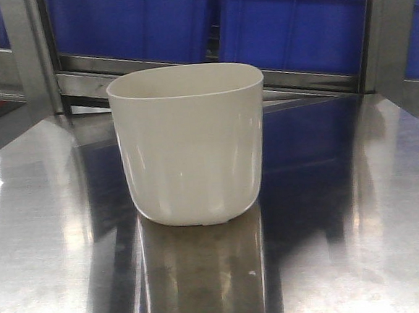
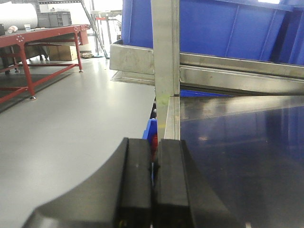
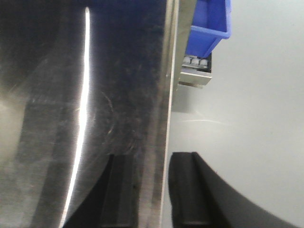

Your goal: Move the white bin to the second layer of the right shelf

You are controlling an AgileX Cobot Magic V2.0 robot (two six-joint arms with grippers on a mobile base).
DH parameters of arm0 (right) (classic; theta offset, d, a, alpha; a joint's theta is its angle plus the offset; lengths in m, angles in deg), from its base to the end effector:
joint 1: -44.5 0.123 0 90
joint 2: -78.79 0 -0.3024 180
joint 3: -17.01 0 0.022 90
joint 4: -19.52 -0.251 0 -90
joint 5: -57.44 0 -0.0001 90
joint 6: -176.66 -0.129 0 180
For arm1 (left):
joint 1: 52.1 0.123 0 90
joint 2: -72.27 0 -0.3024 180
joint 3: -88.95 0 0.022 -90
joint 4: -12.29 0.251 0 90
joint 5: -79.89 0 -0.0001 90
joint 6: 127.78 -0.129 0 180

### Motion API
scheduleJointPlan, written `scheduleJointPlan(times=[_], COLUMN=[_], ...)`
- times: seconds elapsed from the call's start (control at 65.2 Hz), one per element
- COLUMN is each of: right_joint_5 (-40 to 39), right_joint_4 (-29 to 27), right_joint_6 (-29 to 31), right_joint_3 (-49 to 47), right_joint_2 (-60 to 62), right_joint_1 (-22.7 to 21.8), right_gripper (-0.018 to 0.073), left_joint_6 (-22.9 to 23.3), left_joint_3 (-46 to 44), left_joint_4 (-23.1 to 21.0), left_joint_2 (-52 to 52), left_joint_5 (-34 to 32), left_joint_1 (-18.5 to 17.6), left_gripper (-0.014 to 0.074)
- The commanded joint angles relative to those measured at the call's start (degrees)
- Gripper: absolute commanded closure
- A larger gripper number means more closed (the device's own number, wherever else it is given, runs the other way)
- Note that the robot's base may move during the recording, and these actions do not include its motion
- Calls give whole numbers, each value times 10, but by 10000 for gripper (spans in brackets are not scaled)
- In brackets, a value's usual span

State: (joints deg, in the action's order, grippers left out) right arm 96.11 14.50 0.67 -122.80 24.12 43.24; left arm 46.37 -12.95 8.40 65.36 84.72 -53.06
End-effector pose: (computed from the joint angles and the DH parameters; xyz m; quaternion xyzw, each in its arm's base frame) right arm 0.1707 0.0033 0.2818 -0.0014 0.9182 0.0205 0.3955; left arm 0.0769 -0.0020 0.2034 0.0201 0.7058 0.0042 0.7081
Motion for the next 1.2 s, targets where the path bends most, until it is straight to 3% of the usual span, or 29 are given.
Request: scheduleJointPlan(times=[0.0, 0.261, 0.613, 0.767, 0.889, 1.181], right_joint_5=[-18, 54, 214, 315, 374, 370], right_joint_4=[-7, -8, 23, 53, 70, 71], right_joint_6=[4, -14, -265, -338, -363, -366], right_joint_3=[-48, -167, -373, -479, -565, -630], right_joint_2=[-26, -137, -330, -392, -426, -492], right_joint_1=[26, 137, 223, 251, 266, 324], right_gripper=[218, 219, 218, 218, 218, 218], left_joint_6=[1, 1, 1, 1, 1, 1], left_joint_3=[21, 21, 21, 21, 21, 21], left_joint_4=[-3, -3, -3, -3, -3, -3], left_joint_2=[8, 8, 8, 8, 8, 8], left_joint_5=[-48, -48, -48, -48, -48, -48], left_joint_1=[0, 0, 0, 0, 0, 0], left_gripper=[512, 512, 512, 512, 512, 512])
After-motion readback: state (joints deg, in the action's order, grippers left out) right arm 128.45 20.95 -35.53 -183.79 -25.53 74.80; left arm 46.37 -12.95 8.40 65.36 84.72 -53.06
